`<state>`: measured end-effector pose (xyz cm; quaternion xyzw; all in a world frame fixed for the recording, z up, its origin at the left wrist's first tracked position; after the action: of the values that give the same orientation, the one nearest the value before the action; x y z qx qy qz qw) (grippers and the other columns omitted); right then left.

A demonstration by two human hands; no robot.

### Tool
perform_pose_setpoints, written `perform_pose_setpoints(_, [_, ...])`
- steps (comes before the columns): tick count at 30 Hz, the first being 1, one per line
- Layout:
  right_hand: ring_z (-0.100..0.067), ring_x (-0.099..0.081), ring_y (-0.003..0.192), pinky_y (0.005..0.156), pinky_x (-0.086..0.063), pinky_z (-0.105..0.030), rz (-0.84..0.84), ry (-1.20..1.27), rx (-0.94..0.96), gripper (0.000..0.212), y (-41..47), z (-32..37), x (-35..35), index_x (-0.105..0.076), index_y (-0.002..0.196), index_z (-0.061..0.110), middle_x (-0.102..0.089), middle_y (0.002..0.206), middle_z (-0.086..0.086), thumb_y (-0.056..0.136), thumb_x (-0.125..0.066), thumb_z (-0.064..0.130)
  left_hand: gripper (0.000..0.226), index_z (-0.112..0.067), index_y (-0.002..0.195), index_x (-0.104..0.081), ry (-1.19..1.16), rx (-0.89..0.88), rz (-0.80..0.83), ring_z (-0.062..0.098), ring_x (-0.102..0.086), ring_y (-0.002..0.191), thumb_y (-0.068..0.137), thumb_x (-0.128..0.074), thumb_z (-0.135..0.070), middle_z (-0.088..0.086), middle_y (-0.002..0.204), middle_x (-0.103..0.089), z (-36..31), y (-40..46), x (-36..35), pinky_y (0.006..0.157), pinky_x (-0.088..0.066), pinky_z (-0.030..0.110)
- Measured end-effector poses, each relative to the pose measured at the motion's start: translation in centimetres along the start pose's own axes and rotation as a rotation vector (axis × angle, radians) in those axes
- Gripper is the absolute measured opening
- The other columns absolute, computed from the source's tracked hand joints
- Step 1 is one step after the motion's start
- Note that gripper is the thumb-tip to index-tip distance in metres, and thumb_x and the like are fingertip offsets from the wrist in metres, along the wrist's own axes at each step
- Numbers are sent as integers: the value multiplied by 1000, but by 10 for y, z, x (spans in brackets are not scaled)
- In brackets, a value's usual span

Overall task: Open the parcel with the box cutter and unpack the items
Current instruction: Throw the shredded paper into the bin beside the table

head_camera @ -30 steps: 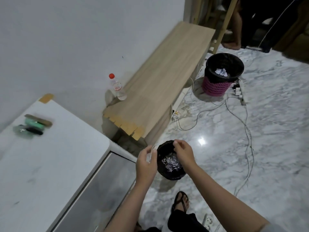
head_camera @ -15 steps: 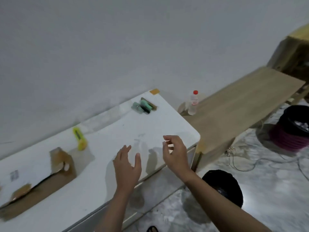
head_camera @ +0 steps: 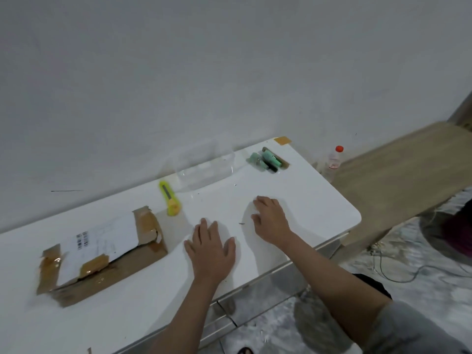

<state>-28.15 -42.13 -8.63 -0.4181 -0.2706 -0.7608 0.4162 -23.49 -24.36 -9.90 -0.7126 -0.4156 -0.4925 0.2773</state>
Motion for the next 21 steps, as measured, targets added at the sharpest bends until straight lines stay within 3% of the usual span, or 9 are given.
perform_pose_setpoints(5, [-33, -51, 112, 85, -51, -40, -88, 51, 99, 30, -14, 3, -5, -68, 111, 1, -63, 119, -13, 89, -47, -4, 76, -11, 135, -45, 5, -8, 0, 37, -29, 137, 80, -23, -59, 15, 150, -33, 2, 1, -2, 105, -20, 64])
perform_pose_setpoints(11, [-35, -65, 87, 62, -58, -38, -159, 49, 174, 26, -37, -9, -1, -75, 88, 0, -72, 91, -13, 74, -58, -15, 69, -6, 132, -49, 25, -16, -10, 40, -35, 135, 85, -25, -51, 21, 145, -39, 0, -7, -4, 102, -30, 62])
perform_pose_setpoints(21, [-32, -67, 78, 70, -53, -29, -133, 158, 223, 17, -66, -39, 22, -75, 85, 0, -73, 84, -14, 77, -62, -8, 78, 5, 134, -44, 20, 132, 84, 52, -30, 133, 84, -29, -52, 32, 144, -33, -56, -58, -33, 99, -29, 67])
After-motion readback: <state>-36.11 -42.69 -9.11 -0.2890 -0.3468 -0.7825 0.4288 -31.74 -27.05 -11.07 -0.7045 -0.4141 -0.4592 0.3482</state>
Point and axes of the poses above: each hand's wrist, its own y-axis towards the middle knuckle, its own x-axis out of the back of the hand, z = x × y, the point moved 4 cm from there along y, towards the middle knuckle
